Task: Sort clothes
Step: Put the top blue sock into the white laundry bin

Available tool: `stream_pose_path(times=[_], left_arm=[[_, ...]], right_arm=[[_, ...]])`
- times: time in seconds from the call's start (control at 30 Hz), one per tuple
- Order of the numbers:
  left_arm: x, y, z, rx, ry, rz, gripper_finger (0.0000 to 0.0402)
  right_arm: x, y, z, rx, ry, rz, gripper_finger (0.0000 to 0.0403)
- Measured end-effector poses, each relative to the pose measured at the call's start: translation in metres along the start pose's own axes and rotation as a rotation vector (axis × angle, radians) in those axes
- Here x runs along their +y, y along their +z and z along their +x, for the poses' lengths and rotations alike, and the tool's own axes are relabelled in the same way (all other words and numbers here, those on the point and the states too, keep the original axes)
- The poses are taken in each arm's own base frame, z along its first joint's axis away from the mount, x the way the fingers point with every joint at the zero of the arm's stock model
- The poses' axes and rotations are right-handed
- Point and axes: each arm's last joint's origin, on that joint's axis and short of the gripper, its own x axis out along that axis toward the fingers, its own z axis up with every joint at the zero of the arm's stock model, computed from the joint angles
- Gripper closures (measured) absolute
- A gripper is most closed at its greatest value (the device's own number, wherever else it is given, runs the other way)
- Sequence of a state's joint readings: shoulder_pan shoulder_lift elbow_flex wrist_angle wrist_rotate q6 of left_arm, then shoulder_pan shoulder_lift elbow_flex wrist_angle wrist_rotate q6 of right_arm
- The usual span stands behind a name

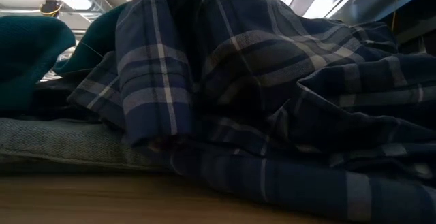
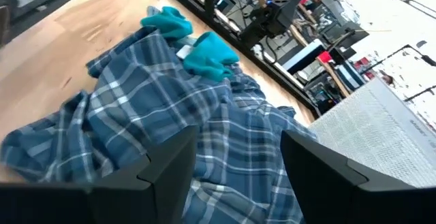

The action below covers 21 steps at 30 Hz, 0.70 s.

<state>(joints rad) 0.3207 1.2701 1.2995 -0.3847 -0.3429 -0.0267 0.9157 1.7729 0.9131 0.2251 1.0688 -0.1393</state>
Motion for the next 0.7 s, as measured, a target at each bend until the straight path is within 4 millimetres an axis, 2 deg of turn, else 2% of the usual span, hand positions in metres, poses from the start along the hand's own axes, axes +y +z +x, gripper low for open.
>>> stream_pose_path(times=[0.3, 0.37, 0.47, 0.7], left_arm=[[-0.001, -0.006, 0.0, 0.055, 0.004, -0.153, 0.019], [-0.003, -0.008, -0.001, 0.081, -0.056, -0.144, 0.019], [-0.018, -0.01, -0.007, 0.109, -0.196, -0.058, 0.019], [-0.076, -0.021, -0.04, 0.137, -0.443, 0.164, 0.019]], right_arm=[[0.0, 0.0, 0.0, 0.001, -0.01, 0.0, 0.0171], [0.0, 0.0, 0.0, 0.001, -0.007, 0.002, 0.0171], [0.0, 0.0, 0.0, 0.001, -0.003, 0.001, 0.0171], [0.0, -0.001, 0.0, 0.008, 0.0, -0.01, 0.0171]])
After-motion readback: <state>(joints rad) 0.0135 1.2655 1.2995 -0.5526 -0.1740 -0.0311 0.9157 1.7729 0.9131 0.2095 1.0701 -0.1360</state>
